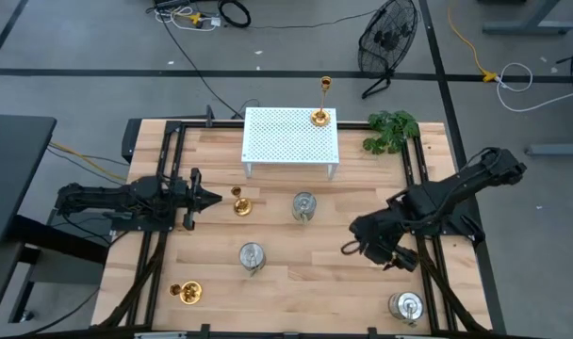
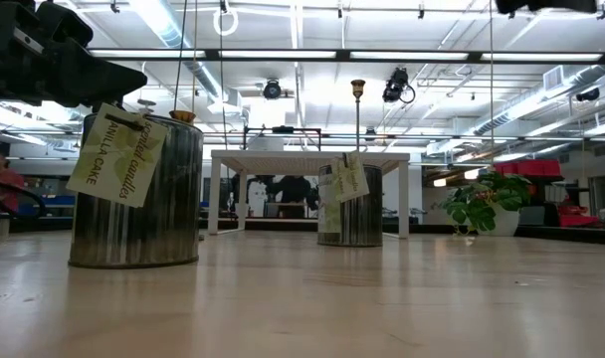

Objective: Pick & Place candle stick holders
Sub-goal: Put the right scented candle can on the shelf

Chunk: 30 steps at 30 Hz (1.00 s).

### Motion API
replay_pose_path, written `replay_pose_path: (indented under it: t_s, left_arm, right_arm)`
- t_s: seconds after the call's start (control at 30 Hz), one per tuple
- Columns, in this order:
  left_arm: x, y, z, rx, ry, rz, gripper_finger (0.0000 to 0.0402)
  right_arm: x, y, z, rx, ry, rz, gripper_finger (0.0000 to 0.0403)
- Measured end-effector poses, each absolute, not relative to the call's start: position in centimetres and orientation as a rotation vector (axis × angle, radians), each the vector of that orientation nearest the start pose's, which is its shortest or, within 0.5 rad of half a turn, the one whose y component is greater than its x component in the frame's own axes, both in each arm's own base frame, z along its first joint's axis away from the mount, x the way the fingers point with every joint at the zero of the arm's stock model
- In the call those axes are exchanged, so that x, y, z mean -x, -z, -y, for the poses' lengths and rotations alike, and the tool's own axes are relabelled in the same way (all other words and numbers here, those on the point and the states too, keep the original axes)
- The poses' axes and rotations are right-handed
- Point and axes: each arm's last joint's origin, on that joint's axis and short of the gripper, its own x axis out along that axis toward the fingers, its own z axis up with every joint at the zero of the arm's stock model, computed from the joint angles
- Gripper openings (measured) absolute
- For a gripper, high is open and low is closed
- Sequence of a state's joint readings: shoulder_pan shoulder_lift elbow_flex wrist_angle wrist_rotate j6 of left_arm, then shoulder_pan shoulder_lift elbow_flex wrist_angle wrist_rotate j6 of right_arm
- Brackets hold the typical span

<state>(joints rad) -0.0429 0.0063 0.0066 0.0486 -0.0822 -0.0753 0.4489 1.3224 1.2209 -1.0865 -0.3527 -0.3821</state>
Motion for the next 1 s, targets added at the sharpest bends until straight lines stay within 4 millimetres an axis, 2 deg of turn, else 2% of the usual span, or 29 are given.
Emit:
replay_pose_path:
  t_s: [0.33,0.63,0.83,1.0]
  left_arm:
    - [-9.7,-17.0,0.2,0.078,-0.037,0.050,0.0032]
    - [-9.7,-17.0,0.2,0.078,-0.037,0.050,0.0032]
    - [-9.7,-17.0,0.2,0.078,-0.037,0.050,0.0032]
    - [-9.8,-17.0,0.2,0.078,-0.037,0.050,0.0032]
  right_arm:
    - [-19.3,-30.3,-15.1,0.652,-1.210,-0.941,0.0341]
    - [-17.3,-29.1,-18.8,0.746,-1.359,-0.947,0.0341]
    - [-16.8,-28.2,-21.1,0.691,-1.292,-1.003,0.0341]
    - [-16.7,-27.3,-22.2,0.685,-1.288,-1.042,0.0341]
